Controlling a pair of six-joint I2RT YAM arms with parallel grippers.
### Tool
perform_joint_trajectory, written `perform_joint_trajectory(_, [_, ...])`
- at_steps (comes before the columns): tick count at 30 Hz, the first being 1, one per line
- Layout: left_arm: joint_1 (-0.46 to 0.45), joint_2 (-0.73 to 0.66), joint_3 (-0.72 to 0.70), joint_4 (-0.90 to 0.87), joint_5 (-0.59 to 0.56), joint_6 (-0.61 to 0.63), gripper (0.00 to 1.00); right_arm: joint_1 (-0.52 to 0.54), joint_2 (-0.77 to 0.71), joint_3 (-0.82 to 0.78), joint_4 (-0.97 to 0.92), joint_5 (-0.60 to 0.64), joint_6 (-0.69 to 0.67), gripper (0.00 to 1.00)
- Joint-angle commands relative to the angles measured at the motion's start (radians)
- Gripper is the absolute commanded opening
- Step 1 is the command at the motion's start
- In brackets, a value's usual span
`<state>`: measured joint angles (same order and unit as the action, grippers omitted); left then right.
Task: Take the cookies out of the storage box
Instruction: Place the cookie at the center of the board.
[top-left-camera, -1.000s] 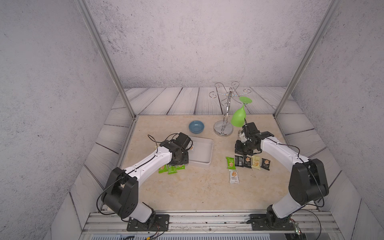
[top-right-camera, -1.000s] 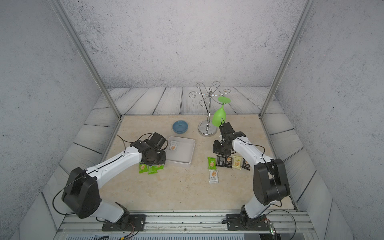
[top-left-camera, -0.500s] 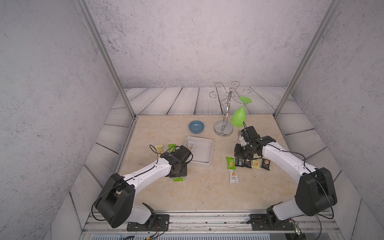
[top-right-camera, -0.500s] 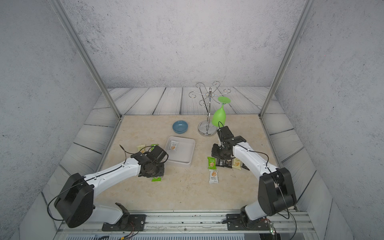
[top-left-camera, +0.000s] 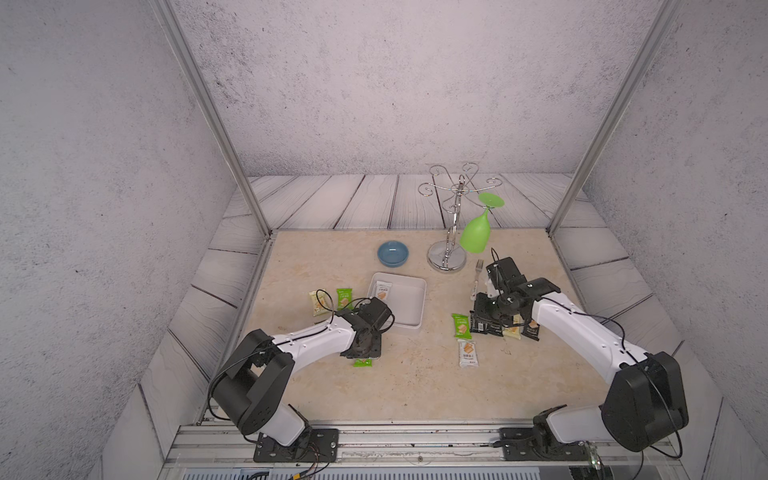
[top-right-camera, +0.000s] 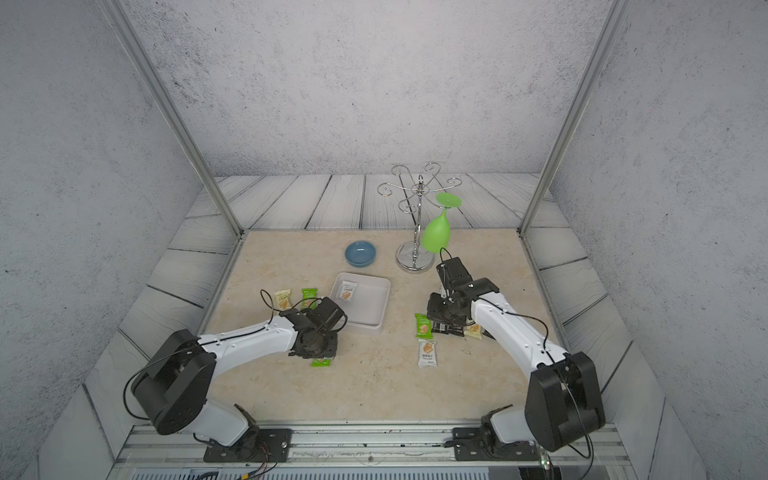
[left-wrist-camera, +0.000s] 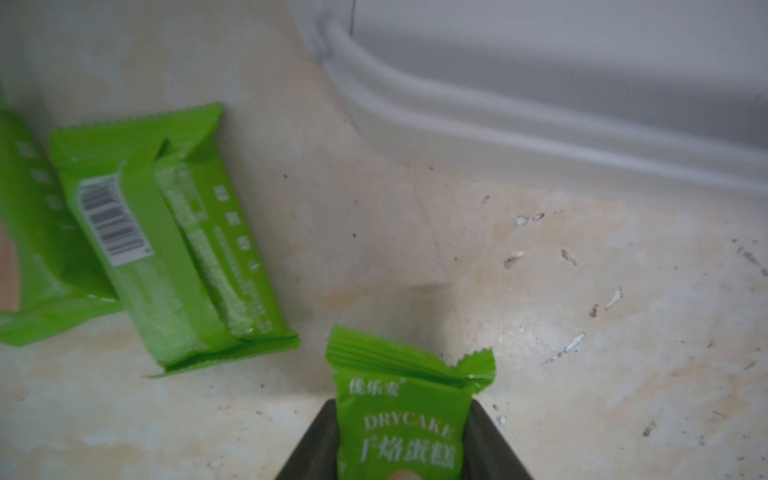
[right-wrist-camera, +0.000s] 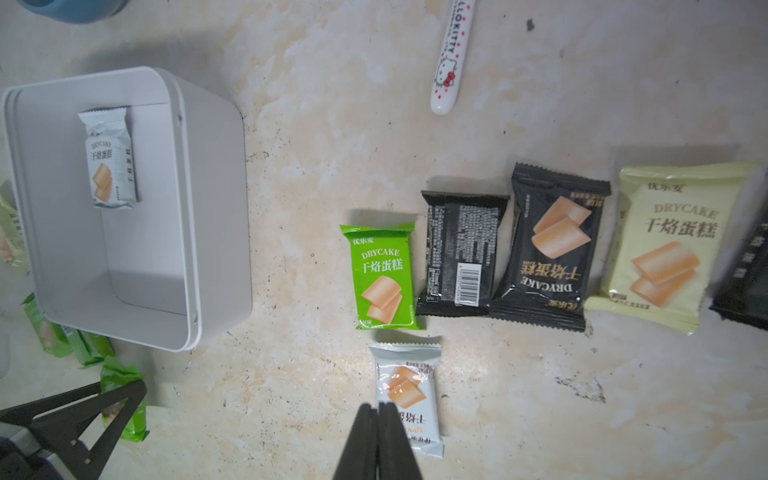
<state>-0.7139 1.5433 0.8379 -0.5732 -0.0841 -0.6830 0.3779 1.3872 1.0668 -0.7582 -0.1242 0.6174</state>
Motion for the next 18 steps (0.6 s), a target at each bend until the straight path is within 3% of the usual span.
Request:
perform_joint_trajectory(1, [-0.007,0.021,0.015,0.014,-0.008,-0.012,0.41,0.004,-0.026,-0.009,-0.027,0.028,0.0,0.09])
perform_joint_trajectory(8, [-0.008,0.04,0.013,0.015,-0.009,-0.015,0.42,0.004,-0.025,-0.006,-0.027,0.032,-0.009,0.09])
perform_joint_trajectory(12, [-0.008,0.038,0.018,0.006,-0.011,-0.014,0.58,0.004,-0.022,-0.002,-0.025,0.032,-0.014,0.09])
perform_joint_trajectory(18, [-0.01,0.023,0.028,-0.022,-0.018,-0.016,0.63,0.004,-0.014,0.004,-0.018,0.031,-0.021,0.09])
